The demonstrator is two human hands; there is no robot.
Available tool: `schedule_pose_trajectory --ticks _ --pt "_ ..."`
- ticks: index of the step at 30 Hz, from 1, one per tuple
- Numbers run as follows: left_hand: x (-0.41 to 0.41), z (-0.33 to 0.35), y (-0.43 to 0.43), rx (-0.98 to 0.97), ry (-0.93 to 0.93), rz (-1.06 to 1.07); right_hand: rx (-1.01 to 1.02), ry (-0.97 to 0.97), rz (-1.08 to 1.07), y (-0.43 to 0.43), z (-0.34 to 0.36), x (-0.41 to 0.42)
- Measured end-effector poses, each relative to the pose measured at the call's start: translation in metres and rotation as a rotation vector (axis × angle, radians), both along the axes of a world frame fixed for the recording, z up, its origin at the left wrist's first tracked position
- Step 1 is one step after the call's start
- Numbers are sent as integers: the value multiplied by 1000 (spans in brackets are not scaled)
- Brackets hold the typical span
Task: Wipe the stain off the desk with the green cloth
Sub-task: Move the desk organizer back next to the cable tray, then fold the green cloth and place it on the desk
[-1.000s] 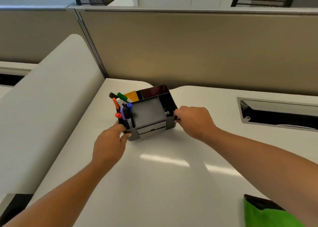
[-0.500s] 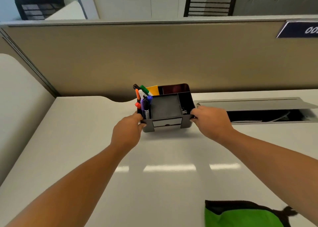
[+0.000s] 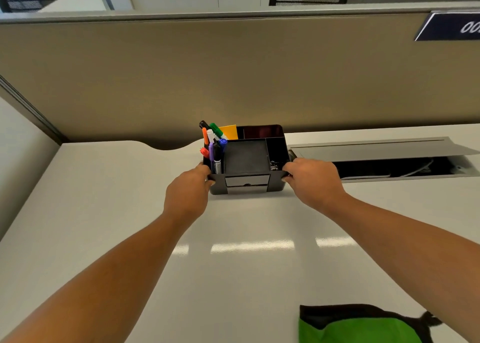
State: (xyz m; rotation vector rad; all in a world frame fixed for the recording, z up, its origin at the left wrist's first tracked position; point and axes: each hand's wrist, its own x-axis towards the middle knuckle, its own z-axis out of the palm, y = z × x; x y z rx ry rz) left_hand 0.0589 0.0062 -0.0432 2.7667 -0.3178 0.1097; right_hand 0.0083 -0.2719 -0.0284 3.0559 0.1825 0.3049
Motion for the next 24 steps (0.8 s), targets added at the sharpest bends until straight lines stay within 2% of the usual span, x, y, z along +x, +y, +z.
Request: schedule_pose_trajectory --ticks 5,8,11,14,18,24 --pt "1 1 -1 14 -17 15 77 41 -46 1 0 2" --pt "-6 5 0 44 -46 31 225 142 -121 9 5 -6" --pt "-32 6 0 -68 -3 95 461 118 -232 13 10 -36" --pt "-95 3 4 -260 30 75 730 69 -396 12 9 -96" --pt "-211 -10 8 -471 201 70 935 95 -619 11 -10 -218" --pt "-328 -9 2 -434 442 121 975 79 -1003 -7 -10 -371"
